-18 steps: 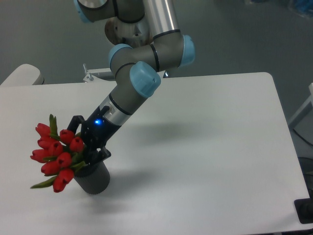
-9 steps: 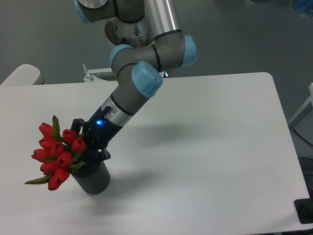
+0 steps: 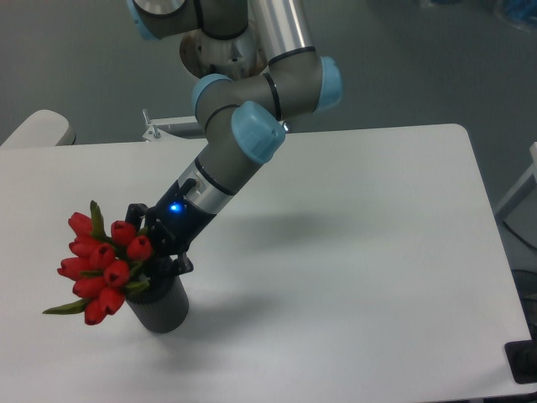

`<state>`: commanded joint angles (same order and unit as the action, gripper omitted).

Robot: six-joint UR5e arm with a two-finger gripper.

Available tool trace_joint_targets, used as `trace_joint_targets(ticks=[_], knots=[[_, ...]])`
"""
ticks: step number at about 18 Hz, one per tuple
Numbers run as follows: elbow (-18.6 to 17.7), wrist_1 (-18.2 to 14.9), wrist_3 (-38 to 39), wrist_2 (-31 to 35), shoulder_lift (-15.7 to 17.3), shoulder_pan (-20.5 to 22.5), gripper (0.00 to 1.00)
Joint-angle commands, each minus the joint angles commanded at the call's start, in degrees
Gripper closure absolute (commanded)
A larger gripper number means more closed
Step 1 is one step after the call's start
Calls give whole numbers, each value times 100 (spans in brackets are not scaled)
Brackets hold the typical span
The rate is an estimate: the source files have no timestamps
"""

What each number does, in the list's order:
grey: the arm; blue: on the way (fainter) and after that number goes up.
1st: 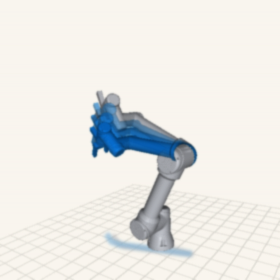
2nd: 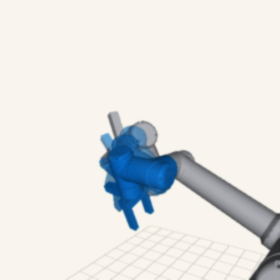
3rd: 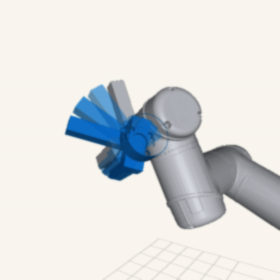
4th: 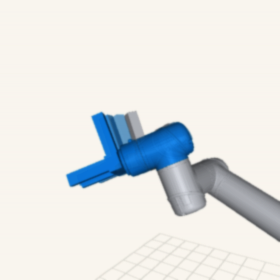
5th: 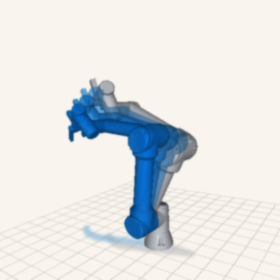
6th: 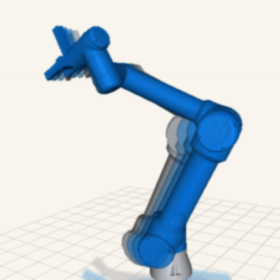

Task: Pick up the flowers from the vase
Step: 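Lift the gripped tulips up out of the grey vase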

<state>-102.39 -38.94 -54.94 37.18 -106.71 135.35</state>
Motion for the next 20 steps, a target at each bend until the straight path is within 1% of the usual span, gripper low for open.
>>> trace_joint_targets(ticks=[6,8,10,12,16,20], knots=[[9,-9,457,-150,132,115,67],[44,-9,572,-211,308,132,67],[97,-9,834,-272,361,141,67],[97,-9,1020,-325,492,168,67],[114,-18,1205,-334,633,185,67],[369,-18,1512,-440,642,203,67]])
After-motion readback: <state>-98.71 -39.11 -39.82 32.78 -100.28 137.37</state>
